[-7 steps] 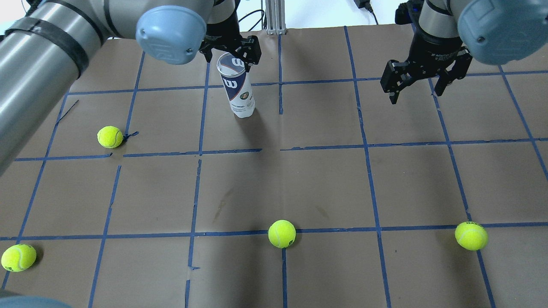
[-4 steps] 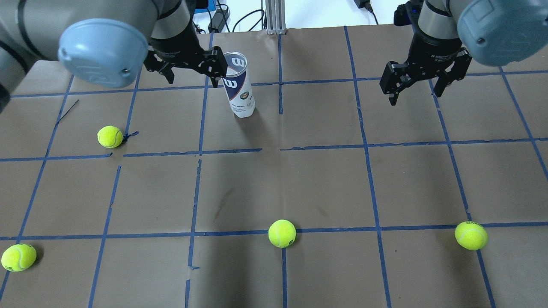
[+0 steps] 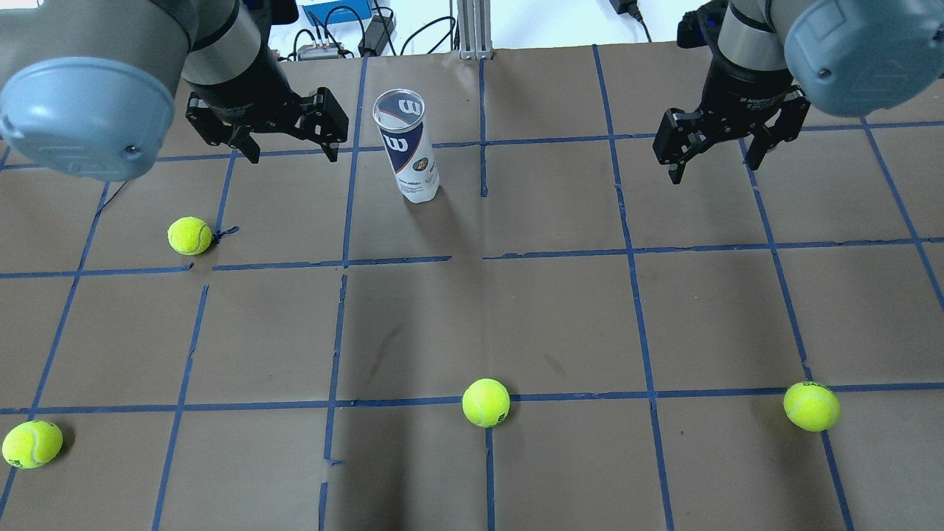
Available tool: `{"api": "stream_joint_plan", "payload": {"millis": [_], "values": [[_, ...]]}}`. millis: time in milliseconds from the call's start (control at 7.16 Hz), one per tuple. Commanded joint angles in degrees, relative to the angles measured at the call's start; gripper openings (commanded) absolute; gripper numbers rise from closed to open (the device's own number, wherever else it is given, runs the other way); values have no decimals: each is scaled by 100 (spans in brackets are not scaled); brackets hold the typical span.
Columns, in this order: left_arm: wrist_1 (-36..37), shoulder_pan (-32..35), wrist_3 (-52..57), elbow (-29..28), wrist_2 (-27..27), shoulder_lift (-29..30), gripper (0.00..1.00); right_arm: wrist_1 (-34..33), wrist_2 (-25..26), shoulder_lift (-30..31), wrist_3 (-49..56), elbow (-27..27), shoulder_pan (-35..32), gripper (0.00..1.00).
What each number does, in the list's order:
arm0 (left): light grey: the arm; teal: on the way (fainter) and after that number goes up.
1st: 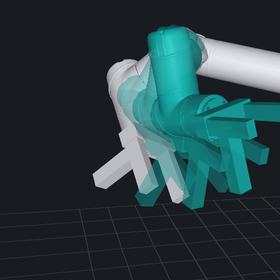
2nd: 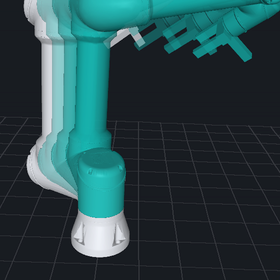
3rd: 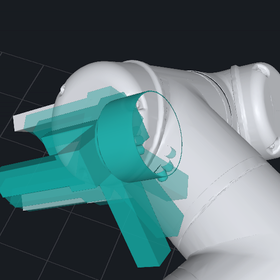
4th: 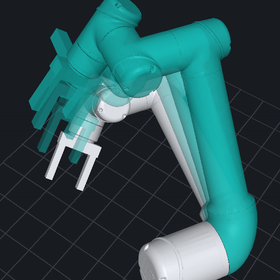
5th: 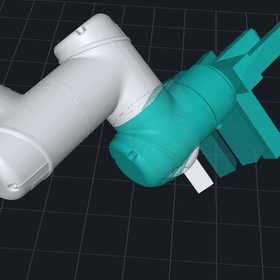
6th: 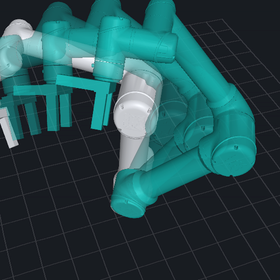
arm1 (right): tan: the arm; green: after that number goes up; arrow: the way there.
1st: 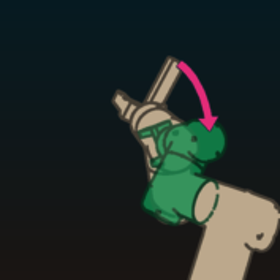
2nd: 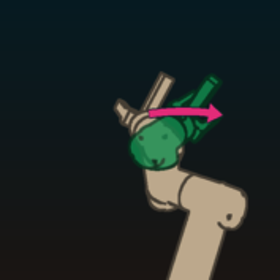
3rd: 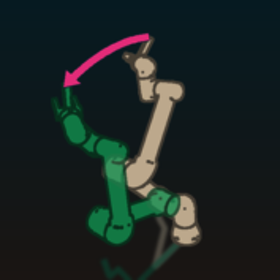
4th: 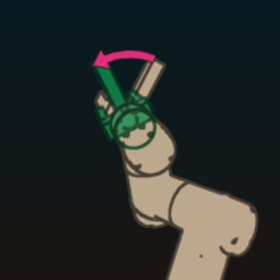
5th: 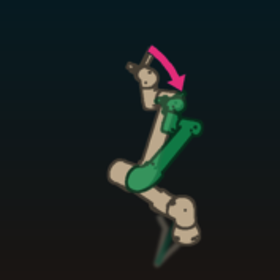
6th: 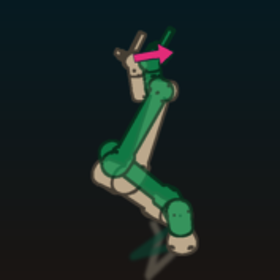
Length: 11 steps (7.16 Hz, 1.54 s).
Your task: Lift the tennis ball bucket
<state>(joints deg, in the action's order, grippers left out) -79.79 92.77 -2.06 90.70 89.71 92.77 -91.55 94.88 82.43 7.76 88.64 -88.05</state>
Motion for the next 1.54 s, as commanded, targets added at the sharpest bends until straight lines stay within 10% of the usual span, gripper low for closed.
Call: {"api": "stream_joint_plan", "payload": {"millis": [0,559,1397], "values": [[-2,-23,-5,9,20,-48,100,-29,-14,19,-2,-22,16,100],[7,-23,-5,18,11,-48,100,-29,-973,54,-150,-171,-19,100],[7,-23,-5,9,11,-48,100,-30,-365,-78,-916,-347,42,100]]}}
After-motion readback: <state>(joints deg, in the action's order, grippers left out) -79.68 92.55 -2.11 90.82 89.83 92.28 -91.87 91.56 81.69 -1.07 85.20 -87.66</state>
